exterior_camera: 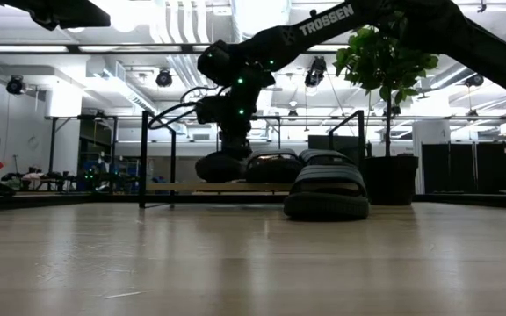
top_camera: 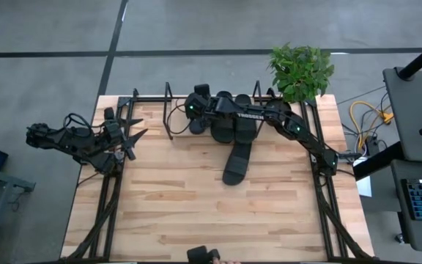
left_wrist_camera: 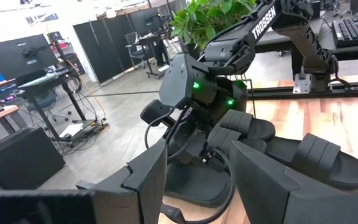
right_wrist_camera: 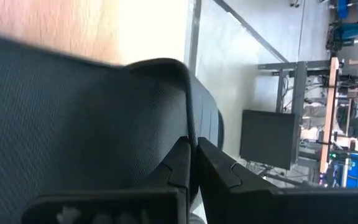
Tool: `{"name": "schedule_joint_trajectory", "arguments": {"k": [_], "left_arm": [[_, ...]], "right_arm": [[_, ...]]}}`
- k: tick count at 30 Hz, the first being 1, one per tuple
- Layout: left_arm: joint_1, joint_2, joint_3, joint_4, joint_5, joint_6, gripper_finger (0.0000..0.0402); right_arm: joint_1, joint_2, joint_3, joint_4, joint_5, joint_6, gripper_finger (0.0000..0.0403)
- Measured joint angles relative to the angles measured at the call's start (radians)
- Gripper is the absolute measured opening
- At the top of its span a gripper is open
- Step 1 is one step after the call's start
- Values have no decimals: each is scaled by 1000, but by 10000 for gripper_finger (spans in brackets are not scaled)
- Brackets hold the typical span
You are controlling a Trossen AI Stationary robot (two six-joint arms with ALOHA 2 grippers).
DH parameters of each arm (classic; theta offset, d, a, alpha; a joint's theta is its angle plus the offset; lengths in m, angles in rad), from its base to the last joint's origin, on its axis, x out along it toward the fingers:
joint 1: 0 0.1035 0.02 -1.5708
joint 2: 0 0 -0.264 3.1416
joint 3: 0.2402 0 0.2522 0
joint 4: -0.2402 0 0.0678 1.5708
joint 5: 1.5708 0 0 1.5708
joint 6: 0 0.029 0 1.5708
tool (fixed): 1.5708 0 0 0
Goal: Pick and place slides into the shelf
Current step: Put the top left black slides on the shelf
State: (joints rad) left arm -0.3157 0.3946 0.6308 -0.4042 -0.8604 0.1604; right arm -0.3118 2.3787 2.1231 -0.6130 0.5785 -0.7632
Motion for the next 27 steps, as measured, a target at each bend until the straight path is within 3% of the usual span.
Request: {"name": "schedule_joint_trajectory", "arguments": {"k": [5, 27], "left_arm": [[0, 0, 0, 0, 0, 0, 162], [0, 0, 0, -2, 0, 0, 162]], "right_arm": [[0, -2, 1, -32, 0, 11, 17], [2, -45, 1, -94, -1, 75, 156]]}}
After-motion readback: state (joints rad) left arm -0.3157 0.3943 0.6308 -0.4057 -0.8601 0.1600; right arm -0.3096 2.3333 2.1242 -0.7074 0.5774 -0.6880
